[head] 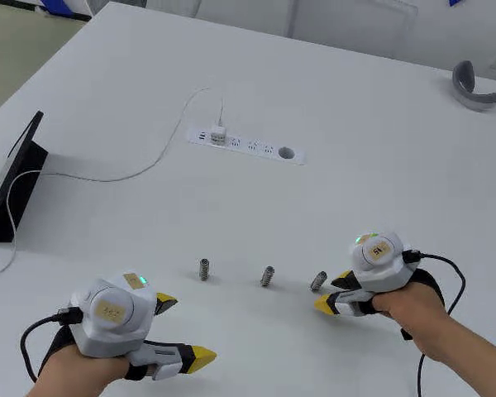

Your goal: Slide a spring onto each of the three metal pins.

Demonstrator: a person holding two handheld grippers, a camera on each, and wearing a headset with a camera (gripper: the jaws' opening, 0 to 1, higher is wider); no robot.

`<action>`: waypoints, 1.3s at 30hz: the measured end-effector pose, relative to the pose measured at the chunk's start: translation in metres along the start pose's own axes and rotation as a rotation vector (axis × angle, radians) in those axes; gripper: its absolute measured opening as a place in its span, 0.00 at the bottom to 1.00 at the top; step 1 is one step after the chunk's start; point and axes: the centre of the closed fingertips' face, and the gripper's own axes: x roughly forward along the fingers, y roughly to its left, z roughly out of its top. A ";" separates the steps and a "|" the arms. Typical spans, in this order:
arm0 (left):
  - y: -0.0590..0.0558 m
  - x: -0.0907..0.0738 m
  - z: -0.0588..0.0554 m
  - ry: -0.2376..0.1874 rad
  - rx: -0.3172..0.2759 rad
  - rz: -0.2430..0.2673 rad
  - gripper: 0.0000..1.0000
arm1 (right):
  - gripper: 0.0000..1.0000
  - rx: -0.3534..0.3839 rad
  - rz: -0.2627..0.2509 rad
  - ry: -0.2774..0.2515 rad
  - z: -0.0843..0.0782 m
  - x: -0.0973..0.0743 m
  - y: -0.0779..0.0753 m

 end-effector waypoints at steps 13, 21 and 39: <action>0.003 -0.003 -0.002 -0.003 -0.015 -0.003 0.67 | 0.56 0.038 -0.029 -0.077 -0.023 -0.022 0.018; 0.007 -0.002 -0.001 -0.007 -0.020 0.003 0.67 | 0.63 0.097 -0.032 -0.124 -0.034 -0.028 0.030; 0.021 -0.003 0.002 -0.023 -0.038 0.043 0.69 | 0.68 0.219 -0.033 -0.226 -0.027 -0.029 0.050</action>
